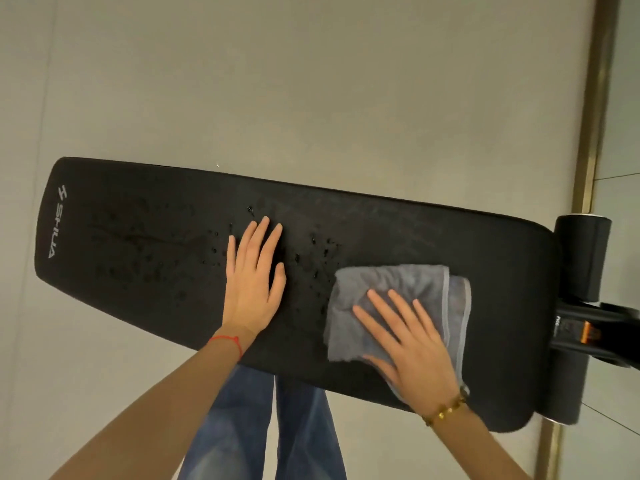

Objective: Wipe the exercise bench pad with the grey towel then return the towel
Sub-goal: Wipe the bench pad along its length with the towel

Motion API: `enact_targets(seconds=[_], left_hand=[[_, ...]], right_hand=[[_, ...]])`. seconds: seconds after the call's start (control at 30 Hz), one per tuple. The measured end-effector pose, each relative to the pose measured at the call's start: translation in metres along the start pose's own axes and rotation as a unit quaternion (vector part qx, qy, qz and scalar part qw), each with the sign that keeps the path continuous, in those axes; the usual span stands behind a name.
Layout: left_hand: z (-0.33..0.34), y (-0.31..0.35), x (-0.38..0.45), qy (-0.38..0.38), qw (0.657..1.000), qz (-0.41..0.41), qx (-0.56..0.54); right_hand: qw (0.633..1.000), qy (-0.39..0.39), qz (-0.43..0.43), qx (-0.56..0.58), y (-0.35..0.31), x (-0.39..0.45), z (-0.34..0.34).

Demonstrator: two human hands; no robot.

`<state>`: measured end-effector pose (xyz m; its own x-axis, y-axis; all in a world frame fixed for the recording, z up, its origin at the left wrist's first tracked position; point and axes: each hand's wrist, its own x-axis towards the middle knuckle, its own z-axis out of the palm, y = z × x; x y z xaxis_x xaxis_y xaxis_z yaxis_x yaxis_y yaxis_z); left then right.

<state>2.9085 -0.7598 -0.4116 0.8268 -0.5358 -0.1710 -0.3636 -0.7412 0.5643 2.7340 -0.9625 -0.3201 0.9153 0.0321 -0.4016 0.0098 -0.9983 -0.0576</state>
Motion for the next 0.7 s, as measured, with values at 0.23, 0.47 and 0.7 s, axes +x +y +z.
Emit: enact_targets(seconds=[0.23, 0.47, 0.7], left_hand=[[0.009, 0.003, -0.043, 0.003, 0.999, -0.036, -0.004], [0.025, 0.002, -0.049, 0.016, 0.998, -0.063, -0.014], [0.031, 0.000, -0.049, 0.047, 0.997, -0.060, -0.004]], right_hand=[[0.982, 0.094, 0.164, 0.014, 0.037, 0.137, -0.033], [0.999, 0.025, -0.008, -0.035, -0.026, -0.015, 0.020], [0.992, 0.088, 0.085, -0.026, 0.032, 0.059, -0.009]])
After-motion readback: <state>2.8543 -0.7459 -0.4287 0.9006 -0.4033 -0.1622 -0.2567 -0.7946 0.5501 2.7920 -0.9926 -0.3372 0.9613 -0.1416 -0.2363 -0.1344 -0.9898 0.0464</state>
